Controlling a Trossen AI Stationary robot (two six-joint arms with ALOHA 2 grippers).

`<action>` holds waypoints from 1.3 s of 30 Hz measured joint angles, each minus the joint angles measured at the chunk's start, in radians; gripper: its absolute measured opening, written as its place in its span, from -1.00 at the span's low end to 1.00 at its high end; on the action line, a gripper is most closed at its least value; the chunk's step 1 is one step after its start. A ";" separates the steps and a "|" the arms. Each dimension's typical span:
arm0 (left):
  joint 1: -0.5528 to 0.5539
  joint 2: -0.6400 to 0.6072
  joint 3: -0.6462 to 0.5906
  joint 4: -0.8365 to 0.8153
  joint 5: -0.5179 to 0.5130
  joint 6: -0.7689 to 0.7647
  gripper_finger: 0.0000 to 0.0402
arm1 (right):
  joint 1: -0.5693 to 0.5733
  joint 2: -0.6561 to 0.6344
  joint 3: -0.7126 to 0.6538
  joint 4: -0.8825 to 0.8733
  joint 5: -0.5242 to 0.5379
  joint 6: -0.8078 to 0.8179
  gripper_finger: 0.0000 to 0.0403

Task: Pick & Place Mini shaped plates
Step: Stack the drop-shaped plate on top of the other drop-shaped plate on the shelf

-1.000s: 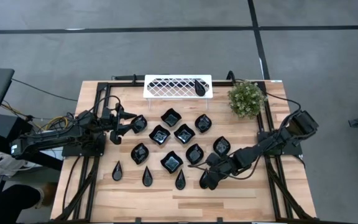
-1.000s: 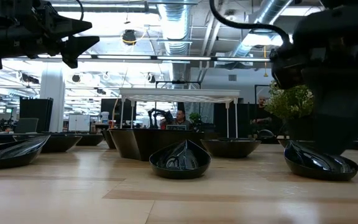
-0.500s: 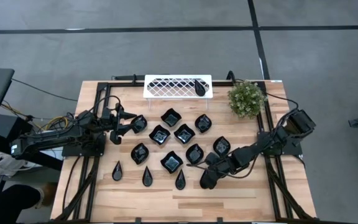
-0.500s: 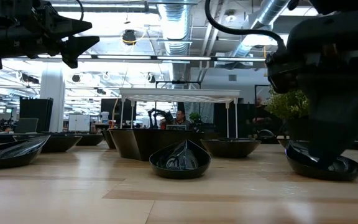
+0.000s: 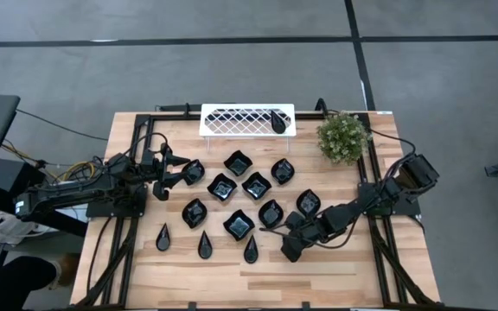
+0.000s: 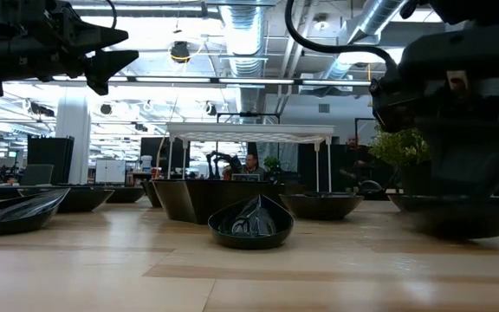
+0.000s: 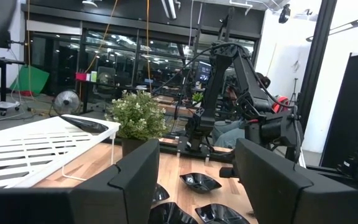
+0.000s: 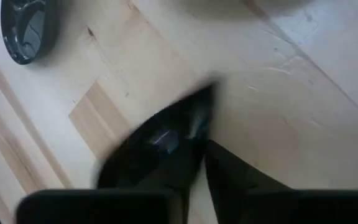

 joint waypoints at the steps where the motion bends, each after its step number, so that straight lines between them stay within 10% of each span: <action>1: 0.000 0.000 0.000 0.000 0.000 0.000 0.06 | 0.000 0.000 0.000 0.000 0.000 0.000 -0.89; 20: 0.000 0.000 0.000 0.000 0.000 -0.001 0.06 | -0.013 -0.056 0.023 -0.001 -0.007 -0.053 -0.99; 39: 0.000 0.000 0.000 0.000 0.000 -0.001 0.06 | -0.270 -0.492 0.023 -0.002 0.057 -0.400 -1.00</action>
